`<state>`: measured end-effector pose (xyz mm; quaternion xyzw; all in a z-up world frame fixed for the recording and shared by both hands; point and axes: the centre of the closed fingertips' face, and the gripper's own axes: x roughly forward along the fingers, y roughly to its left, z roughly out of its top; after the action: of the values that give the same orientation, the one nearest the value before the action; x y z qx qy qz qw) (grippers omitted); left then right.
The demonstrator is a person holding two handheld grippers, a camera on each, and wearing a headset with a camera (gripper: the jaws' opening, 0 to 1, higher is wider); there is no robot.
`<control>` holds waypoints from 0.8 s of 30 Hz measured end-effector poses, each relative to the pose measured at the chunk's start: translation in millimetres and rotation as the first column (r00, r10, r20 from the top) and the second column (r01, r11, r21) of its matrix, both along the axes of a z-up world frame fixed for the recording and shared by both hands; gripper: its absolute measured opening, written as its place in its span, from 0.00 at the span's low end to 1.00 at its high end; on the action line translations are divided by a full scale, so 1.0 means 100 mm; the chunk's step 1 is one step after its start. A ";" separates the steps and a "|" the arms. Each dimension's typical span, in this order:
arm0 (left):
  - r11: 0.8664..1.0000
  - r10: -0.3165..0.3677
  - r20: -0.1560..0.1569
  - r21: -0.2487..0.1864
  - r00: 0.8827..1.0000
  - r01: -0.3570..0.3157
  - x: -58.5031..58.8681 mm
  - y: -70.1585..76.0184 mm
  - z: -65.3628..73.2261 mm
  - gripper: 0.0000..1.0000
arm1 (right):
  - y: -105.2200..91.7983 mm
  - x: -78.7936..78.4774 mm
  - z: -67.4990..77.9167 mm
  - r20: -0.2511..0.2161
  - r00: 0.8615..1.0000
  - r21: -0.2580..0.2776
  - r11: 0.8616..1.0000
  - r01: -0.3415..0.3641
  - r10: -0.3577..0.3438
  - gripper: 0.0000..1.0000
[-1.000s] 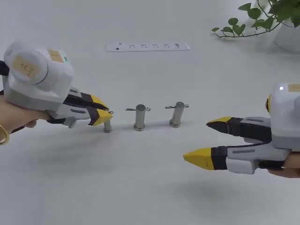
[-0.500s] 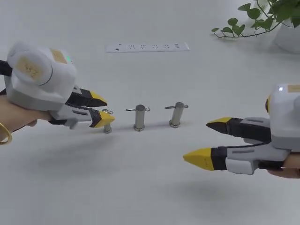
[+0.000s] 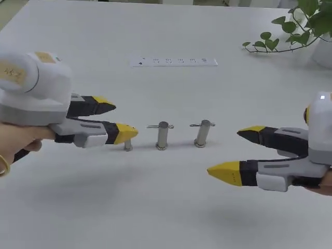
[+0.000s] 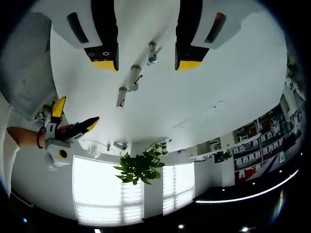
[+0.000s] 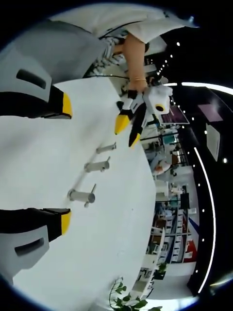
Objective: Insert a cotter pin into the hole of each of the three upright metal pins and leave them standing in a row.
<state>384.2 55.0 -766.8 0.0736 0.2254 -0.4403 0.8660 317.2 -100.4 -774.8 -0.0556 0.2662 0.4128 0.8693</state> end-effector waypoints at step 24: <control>0.970 0.226 -0.026 -0.084 0.974 -0.228 -0.73 0.18 0.09 0.82 | -0.12 -0.17 0.19 0.045 0.998 0.071 0.997 0.037 -0.040 1.00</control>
<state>311.7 73.5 -758.3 0.0063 0.2203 -0.3483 0.9111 300.1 -112.1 -756.0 -0.0295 0.2324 0.4035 0.8845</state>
